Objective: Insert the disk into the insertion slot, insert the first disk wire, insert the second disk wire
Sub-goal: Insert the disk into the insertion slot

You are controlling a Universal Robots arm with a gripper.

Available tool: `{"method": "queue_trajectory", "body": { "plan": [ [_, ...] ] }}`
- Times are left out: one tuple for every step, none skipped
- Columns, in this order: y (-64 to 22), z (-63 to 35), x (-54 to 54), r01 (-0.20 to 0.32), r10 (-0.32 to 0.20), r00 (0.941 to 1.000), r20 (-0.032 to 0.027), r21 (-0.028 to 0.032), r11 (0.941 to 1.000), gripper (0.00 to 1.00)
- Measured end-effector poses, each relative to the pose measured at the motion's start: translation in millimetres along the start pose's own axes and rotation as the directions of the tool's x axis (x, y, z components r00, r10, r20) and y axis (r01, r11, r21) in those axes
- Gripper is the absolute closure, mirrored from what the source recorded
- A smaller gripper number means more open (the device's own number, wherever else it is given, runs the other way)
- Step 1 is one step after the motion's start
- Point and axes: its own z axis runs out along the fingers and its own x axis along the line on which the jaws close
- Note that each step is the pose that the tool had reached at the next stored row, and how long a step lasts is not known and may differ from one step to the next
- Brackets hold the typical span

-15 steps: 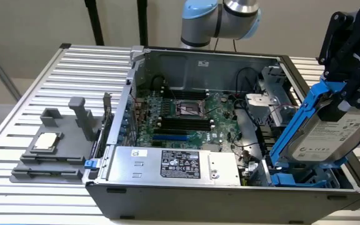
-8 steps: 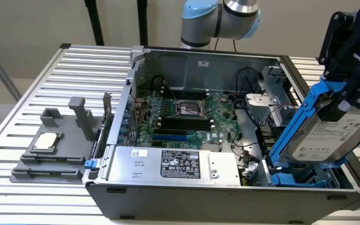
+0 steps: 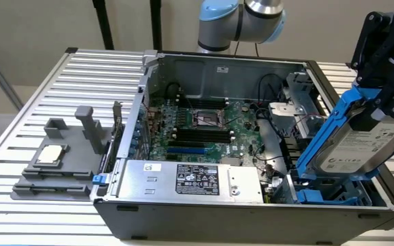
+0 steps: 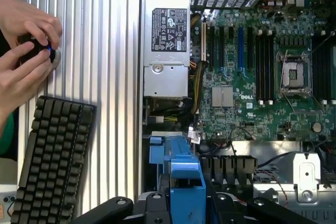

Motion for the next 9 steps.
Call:
{"method": "queue_trajectory", "body": {
  "plan": [
    [-1.0,0.4,1.1,0.0,0.0,1.0,0.0027,-0.0037,1.0,0.67],
    [-1.8,1.0,2.2,0.0,0.0,1.0,0.0032,-0.0073,1.0,0.67],
    [-2.3,1.6,3.2,0.0,0.0,1.0,0.0032,-0.0102,0.9999,0.67],
    [-2.8,2.4,4.1,0.0,0.0,1.0,0.0032,-0.0128,0.9999,0.67],
    [-3.4,3.6,4.8,0.0,0.0,1.0,0.0033,-0.0152,0.9999,0.67],
    [-4.2,4.8,5.5,0.0,0.0,1.0,0.0033,-0.0168,0.9999,0.67],
    [-5.3,5.9,6.2,0.0,0.0,1.0,0.0036,-0.0178,0.9998,0.67],
    [-6.7,7.2,7.0,0.0,0.0,1.0,0.0042,-0.0188,0.9998,0.67],
    [-7.8,8.5,7.8,0.0,0.0,1.0,0.0046,-0.0194,0.9998,0.67]
  ]
}}
